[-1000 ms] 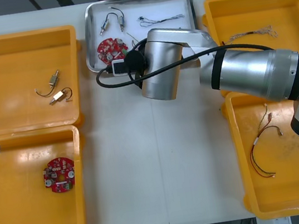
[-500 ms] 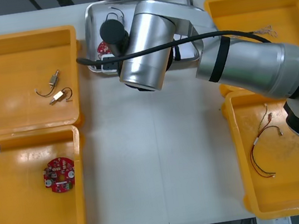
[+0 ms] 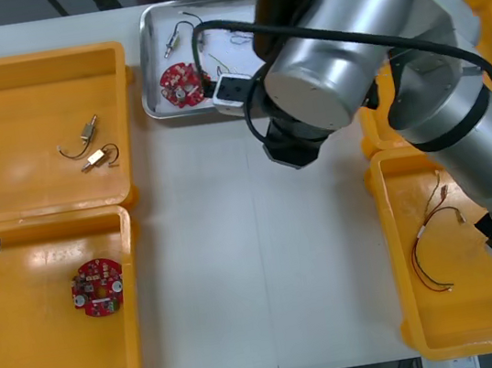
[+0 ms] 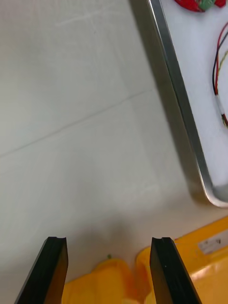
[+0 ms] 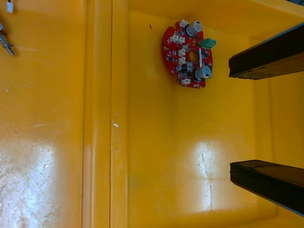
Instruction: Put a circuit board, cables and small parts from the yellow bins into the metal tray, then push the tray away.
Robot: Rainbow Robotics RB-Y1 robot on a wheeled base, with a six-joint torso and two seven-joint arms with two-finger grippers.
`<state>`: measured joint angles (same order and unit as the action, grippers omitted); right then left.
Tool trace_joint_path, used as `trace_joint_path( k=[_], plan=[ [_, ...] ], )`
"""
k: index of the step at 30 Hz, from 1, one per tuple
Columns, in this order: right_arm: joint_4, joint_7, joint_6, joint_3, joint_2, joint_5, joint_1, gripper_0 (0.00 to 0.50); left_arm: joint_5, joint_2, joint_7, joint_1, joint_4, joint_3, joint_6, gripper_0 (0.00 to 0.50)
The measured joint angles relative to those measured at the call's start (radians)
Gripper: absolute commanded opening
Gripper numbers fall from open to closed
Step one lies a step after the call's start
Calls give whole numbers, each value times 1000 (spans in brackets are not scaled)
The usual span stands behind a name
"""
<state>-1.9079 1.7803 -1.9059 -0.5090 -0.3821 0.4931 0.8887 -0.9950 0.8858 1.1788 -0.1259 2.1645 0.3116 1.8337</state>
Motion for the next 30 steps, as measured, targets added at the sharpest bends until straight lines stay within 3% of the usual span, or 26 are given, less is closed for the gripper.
trace_joint_path(
  k=[9,16,20,24,30],
  plan=[
    [-177,-27,-10,220,0,8,-128,500,0,0,0,0,0,0,0,500],
    [-285,-220,-11,351,-5,32,-237,500,0,0,0,0,0,0,0,500],
    [-338,-245,-11,378,-43,45,-309,500,0,0,0,0,0,0,0,500],
    [-385,-362,-11,414,-95,77,-371,500,0,0,0,1,0,0,0,500],
    [-410,-397,-11,558,-146,199,-456,500,0,0,0,1,0,0,0,500]
  ],
)
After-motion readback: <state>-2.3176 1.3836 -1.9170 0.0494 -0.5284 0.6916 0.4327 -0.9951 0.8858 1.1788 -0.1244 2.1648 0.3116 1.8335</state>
